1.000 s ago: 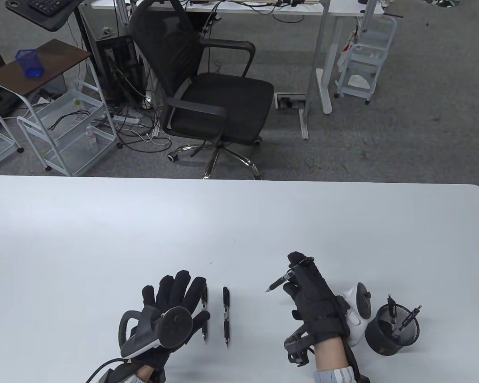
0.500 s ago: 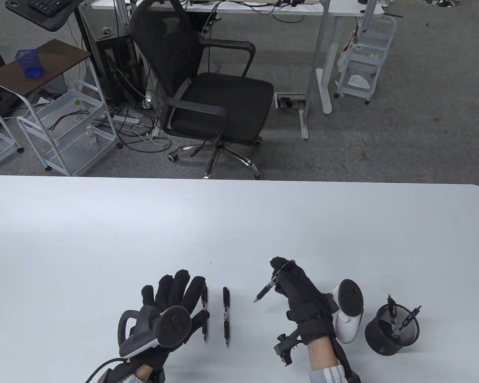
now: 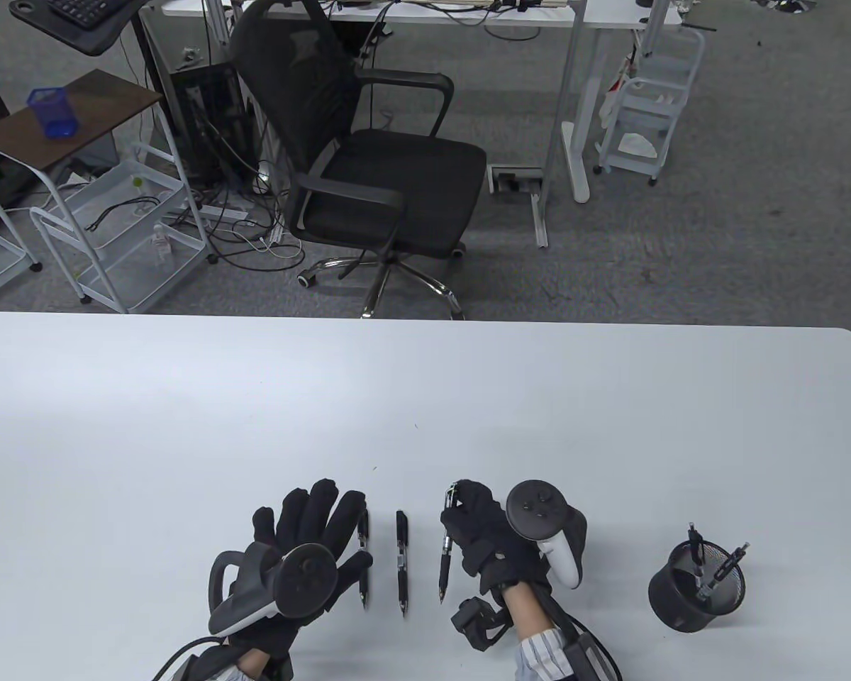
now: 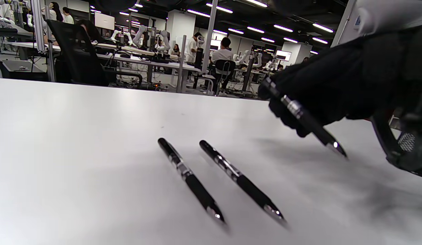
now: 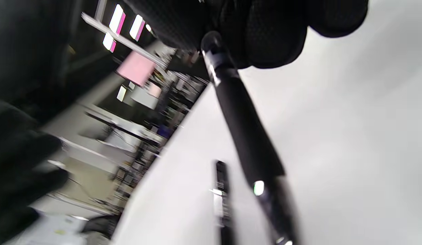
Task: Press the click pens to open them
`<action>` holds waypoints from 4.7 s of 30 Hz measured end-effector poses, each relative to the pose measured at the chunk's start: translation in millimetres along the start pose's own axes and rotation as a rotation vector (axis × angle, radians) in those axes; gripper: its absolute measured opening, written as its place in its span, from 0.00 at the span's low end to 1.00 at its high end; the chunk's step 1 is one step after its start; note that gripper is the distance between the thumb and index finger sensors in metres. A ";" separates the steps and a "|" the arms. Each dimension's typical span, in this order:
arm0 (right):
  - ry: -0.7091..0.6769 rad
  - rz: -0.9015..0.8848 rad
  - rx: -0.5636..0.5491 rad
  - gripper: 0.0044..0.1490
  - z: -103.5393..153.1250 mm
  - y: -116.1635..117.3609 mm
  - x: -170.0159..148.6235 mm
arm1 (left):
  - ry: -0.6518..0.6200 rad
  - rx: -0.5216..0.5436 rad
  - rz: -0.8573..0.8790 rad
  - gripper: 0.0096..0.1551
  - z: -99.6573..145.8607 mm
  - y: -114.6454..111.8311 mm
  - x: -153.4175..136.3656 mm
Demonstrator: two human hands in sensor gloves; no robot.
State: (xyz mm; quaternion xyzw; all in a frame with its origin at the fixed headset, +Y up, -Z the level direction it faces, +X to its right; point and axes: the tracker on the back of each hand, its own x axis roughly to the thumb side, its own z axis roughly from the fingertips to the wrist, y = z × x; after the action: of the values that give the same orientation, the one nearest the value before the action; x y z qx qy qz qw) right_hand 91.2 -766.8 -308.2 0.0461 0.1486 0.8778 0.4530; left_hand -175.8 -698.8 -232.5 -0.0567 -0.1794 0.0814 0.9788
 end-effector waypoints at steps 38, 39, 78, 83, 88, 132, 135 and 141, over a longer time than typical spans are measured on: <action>0.334 0.490 0.200 0.45 -29.1 42.1 6.1 | -0.011 -0.003 0.011 0.41 0.6 0.3 1.1; 0.339 0.470 0.206 0.47 -25.6 34.8 8.6 | -0.012 -0.003 0.014 0.41 0.6 0.3 1.1; 0.662 0.709 -0.396 0.40 97.0 -190.7 -58.5 | -0.010 -0.013 -0.002 0.41 -1.6 -2.7 3.4; 0.669 0.694 -0.388 0.39 96.4 -190.8 -63.4 | -0.010 -0.013 -0.002 0.41 -1.6 -2.5 3.1; 0.672 0.670 -0.377 0.36 95.7 -190.7 -67.4 | -0.010 -0.013 -0.003 0.41 -1.2 -2.4 3.5; 0.539 0.671 -0.569 0.29 129.6 -216.1 4.8 | -0.013 -0.006 0.003 0.41 -0.3 -1.6 3.1; 0.444 0.631 -0.599 0.29 139.6 -217.2 30.8 | -0.015 -0.003 0.006 0.41 0.2 -1.4 3.1; 0.170 0.566 -0.624 0.29 150.1 -199.8 77.6 | -0.019 0.003 0.009 0.41 1.3 -0.9 3.3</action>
State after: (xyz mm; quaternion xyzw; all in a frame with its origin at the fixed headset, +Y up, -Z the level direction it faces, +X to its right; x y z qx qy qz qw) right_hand 234.3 -562.1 -230.0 -0.1269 -0.1057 0.9710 0.1727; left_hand -173.1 -699.0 -230.0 -0.0554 -0.1884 0.0865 0.9767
